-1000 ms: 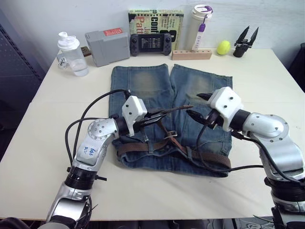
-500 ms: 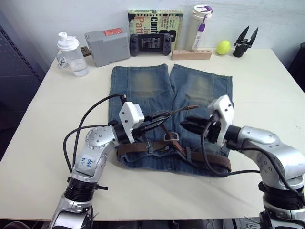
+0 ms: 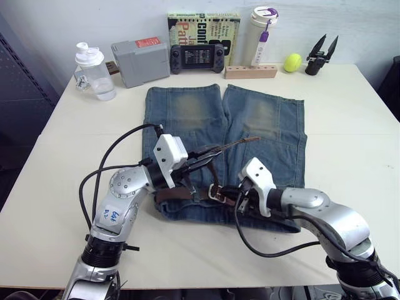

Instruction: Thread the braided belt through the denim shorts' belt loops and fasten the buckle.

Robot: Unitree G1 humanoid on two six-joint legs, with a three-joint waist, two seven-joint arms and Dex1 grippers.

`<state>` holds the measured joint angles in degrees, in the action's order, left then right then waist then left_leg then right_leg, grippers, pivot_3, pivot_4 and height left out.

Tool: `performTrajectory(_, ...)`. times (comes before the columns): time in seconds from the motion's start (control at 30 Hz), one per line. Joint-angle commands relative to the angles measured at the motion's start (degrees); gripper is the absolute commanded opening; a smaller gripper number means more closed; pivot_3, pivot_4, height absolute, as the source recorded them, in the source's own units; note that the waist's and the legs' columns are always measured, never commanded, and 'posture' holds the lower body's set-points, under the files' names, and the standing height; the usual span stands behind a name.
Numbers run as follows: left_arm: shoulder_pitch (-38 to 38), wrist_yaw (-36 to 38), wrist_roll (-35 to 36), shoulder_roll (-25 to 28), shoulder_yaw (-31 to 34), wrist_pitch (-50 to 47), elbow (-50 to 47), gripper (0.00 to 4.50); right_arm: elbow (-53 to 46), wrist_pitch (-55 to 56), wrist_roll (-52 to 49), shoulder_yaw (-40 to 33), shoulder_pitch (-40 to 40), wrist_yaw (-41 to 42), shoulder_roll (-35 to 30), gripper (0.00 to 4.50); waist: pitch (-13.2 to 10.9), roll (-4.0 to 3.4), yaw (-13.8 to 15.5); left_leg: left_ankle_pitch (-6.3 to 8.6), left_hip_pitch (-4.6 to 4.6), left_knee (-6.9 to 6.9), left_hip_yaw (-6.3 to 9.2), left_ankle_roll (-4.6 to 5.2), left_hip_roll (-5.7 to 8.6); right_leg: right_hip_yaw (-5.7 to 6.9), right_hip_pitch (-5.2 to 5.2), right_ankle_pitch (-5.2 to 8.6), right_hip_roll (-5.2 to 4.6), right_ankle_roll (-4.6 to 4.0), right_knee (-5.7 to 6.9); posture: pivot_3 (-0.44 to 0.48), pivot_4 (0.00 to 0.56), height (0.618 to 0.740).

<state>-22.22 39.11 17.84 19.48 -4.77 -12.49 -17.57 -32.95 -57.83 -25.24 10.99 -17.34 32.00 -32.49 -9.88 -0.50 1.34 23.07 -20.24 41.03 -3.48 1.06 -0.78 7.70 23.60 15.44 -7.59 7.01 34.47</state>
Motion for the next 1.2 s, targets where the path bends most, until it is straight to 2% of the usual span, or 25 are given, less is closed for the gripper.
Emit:
performTrajectory(0.03,0.6,-2.1,2.3,1.1,4.2,-1.2,-3.9,0.00,0.3,-0.5,2.1,3.6,2.4,-1.7,-0.3,0.07,0.0,0.00,0.0,0.00,0.01,0.00,0.00,0.00,0.00,0.00,0.00,0.00,0.00,0.00,0.00,0.000,0.150,0.726)
performTrajectory(0.17,5.8,-3.0,0.5,3.7,7.0,-1.6,-3.5,0.00,-1.4,0.4,3.2,5.1,3.4,-1.8,-1.2,0.07,0.0,0.01,-0.1,0.00,0.05,-0.03,0.03,0.00,-0.02,0.00,-0.03,0.00,0.00,0.00,-0.01,0.000,0.150,0.726)
performTrajectory(0.37,10.8,-2.7,0.0,5.2,6.0,-1.4,-5.3,0.00,-3.4,2.2,1.7,2.6,3.3,-1.6,0.7,0.07,0.0,0.03,0.2,0.01,0.05,-0.04,0.07,-0.01,0.00,0.03,-0.08,0.01,-0.02,-0.01,-0.06,0.000,0.150,0.726)
performTrajectory(0.5,10.7,-3.4,-0.5,4.4,5.1,-0.9,-5.1,0.00,-4.7,1.8,-2.7,-3.8,1.8,-1.5,3.5,0.07,0.0,0.04,0.1,0.01,0.04,0.01,0.18,-0.01,0.00,0.03,-0.12,0.01,-0.05,-0.01,-0.06,0.000,0.150,0.726)
performTrajectory(0.7,10.4,-3.4,-0.9,4.4,4.6,-0.2,-4.6,0.00,-5.5,-0.1,-5.1,-7.0,1.7,-0.2,1.9,0.07,0.0,0.03,0.0,0.01,0.04,-0.06,0.51,-0.01,-0.01,0.01,-0.05,0.01,0.00,-0.01,-0.06,0.000,0.150,0.726)
performTrajectory(0.83,10.5,-3.1,-1.0,4.8,4.7,0.3,-4.1,0.00,-5.8,-0.5,-4.4,-6.1,2.7,0.1,-0.3,0.07,0.0,0.03,0.0,0.01,0.03,-0.05,0.51,-0.01,0.00,0.01,-0.05,0.01,-0.01,-0.01,-0.05,0.000,0.150,0.726)
performTrajectory(1.2,10.1,-3.3,-1.7,5.0,4.2,0.6,-4.3,0.00,-5.4,-0.4,-3.6,-2.5,2.7,-1.6,0.1,0.07,0.0,0.03,0.0,0.01,0.03,-0.06,0.52,-0.01,0.01,0.00,-0.05,0.01,-0.02,-0.01,-0.06,0.000,0.150,0.726)
